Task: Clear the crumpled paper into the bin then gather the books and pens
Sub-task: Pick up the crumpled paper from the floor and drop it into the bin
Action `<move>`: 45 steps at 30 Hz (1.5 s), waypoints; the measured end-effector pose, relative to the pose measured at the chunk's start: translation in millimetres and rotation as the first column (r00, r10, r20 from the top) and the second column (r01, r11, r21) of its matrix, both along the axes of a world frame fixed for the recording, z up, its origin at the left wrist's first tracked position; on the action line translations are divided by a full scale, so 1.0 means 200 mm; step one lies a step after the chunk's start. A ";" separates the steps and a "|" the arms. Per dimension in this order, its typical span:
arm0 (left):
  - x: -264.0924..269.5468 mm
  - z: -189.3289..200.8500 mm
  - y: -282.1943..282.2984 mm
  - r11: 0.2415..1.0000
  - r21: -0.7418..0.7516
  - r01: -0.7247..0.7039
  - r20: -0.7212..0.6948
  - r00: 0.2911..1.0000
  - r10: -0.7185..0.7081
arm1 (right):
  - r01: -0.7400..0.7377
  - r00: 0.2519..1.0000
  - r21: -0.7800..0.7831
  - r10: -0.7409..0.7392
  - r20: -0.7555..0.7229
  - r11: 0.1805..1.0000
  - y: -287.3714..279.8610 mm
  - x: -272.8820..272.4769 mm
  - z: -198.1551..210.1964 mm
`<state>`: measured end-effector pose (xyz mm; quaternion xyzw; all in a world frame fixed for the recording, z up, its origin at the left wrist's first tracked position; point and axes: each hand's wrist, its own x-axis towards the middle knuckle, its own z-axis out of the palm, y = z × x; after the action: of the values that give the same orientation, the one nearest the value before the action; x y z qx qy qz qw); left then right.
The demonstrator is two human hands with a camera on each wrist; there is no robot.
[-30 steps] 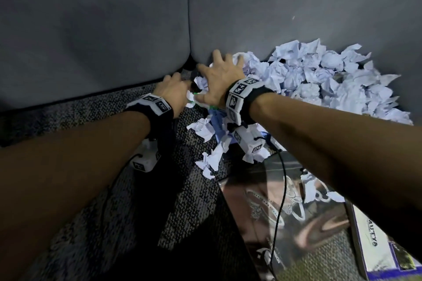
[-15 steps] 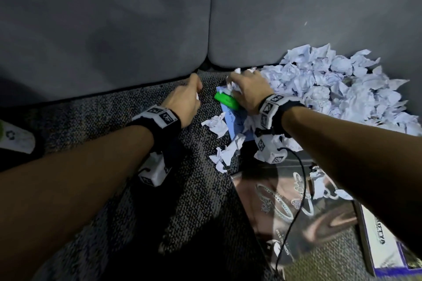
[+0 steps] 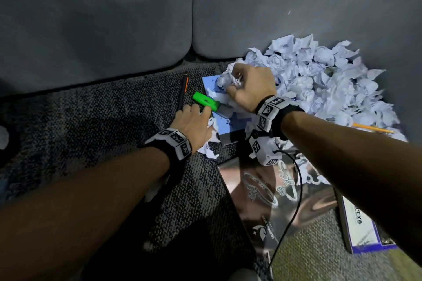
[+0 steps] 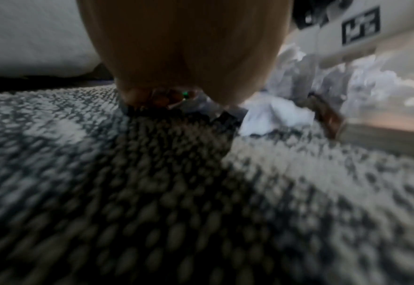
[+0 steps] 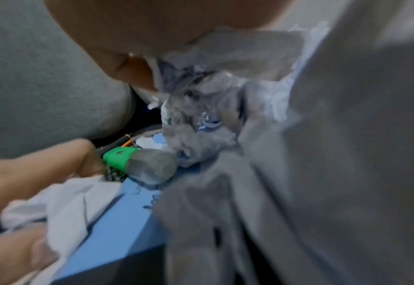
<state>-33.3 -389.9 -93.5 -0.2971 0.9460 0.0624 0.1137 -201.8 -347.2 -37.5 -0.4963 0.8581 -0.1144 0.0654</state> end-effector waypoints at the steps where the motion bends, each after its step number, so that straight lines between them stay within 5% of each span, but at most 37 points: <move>1: 0.00 0.01 0.00 1.000 0.008 0.020 0.023 1.000 -0.020 | 0.023 1.000 -0.070 -0.022 0.018 0.997 0.00 -0.01 0.01; 4: 0.03 0.03 -0.01 0.995 0.086 0.042 0.036 0.998 -0.046 | 0.043 0.999 -0.126 -0.042 0.015 0.991 -0.01 -0.04 0.00; 8: 0.07 0.03 0.01 0.975 0.221 -0.023 -0.105 0.993 0.047 | -0.033 0.980 0.156 0.063 -0.191 0.987 -0.10 -0.04 -0.07; 11: 0.09 -0.03 0.12 0.977 0.207 -0.041 -0.203 0.976 0.084 | -0.010 0.965 0.200 0.062 -0.253 0.980 -0.12 0.00 -0.13; 16: 0.12 -0.10 0.23 0.983 0.041 0.181 -0.184 0.968 -0.171 | 0.063 0.967 0.284 0.011 -0.253 0.957 -0.06 0.03 -0.21; 26: 0.08 0.00 0.08 0.916 0.138 0.378 -0.118 0.924 -0.363 | 0.026 0.980 0.277 0.030 -0.198 0.960 -0.02 -0.01 -0.20; 28: 0.08 0.00 0.06 0.927 0.181 0.330 -0.155 0.940 -0.304 | 0.005 0.983 0.225 0.036 -0.178 0.974 -0.01 0.00 -0.21; 31: 0.08 0.01 0.04 0.928 0.352 0.122 -0.243 0.969 -0.035 | -0.018 0.987 0.152 0.041 -0.153 0.988 0.01 -0.01 -0.20; 34: 0.11 0.01 0.04 0.896 0.445 0.020 -0.198 0.977 0.077 | -0.016 0.977 0.104 0.037 -0.208 0.994 0.02 -0.01 -0.18; 38: 0.17 -0.01 0.07 0.936 0.193 0.294 -0.095 0.955 -0.280 | 0.035 0.931 -0.018 -0.039 -0.363 0.999 0.01 -0.02 -0.12; 42: 0.24 -0.05 0.08 0.913 0.022 0.407 -0.166 0.902 -0.398 | 0.033 0.927 -0.034 -0.043 -0.373 0.999 -0.05 -0.03 -0.10; 45: 0.27 -0.11 0.08 0.901 -0.088 0.425 -0.259 0.863 -0.433 | 0.076 0.974 0.117 -0.049 -0.220 0.990 -0.10 -0.04 -0.15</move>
<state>20.7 -373.8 -116.2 -0.0695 0.9956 0.0625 -0.0107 -208.9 -367.7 -68.1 -0.4733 0.8808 -0.0078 -0.0015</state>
